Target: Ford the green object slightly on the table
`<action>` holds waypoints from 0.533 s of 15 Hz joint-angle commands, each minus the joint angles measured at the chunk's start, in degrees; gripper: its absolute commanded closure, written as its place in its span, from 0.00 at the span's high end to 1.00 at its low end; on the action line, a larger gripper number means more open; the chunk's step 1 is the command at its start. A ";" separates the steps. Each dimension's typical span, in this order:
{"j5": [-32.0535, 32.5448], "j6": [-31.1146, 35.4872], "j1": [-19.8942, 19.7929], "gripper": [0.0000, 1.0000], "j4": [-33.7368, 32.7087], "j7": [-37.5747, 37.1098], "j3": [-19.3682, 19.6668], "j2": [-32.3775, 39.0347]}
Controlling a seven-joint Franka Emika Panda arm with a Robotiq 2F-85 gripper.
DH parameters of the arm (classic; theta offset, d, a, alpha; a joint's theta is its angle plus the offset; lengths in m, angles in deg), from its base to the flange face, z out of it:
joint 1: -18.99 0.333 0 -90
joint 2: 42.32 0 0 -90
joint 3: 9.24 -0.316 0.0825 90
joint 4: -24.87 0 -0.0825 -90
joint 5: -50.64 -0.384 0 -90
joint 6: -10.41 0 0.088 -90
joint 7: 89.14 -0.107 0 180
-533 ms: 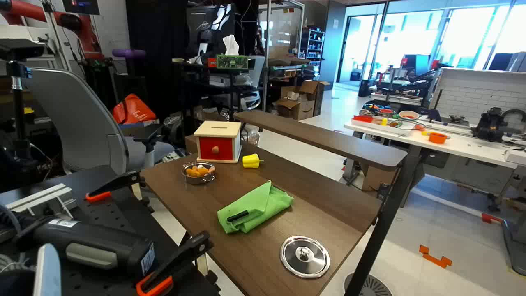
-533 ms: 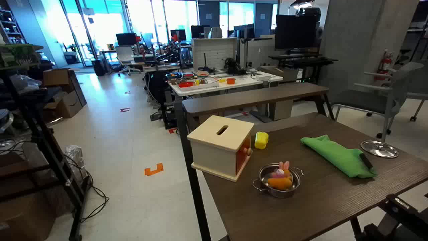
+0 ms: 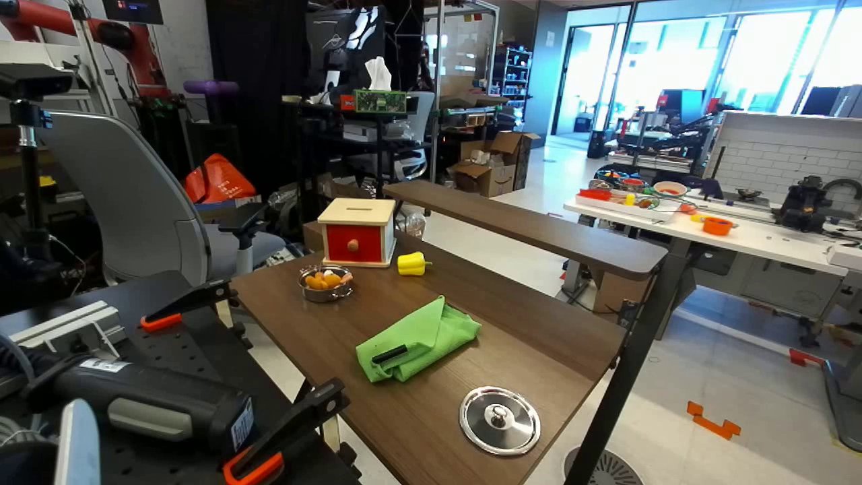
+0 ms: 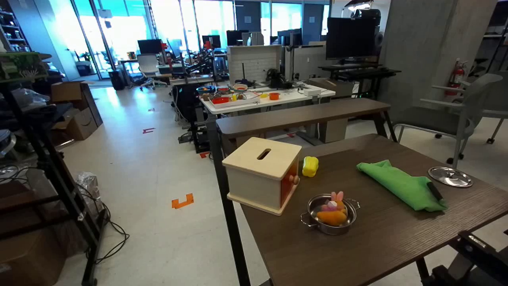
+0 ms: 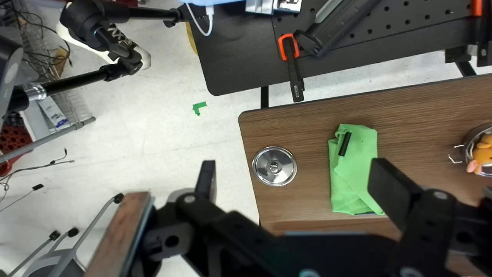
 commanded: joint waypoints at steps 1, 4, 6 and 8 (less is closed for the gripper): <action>-0.63 5.18 1.16 1.00 -0.39 -2.96 0.45 3.97; 0.36 12.93 1.45 1.00 -1.20 -6.78 -1.46 11.35; 1.01 18.01 1.69 1.00 -2.06 -9.79 -2.99 17.79; 2.47 23.49 1.51 1.00 -3.37 -12.67 -4.21 24.86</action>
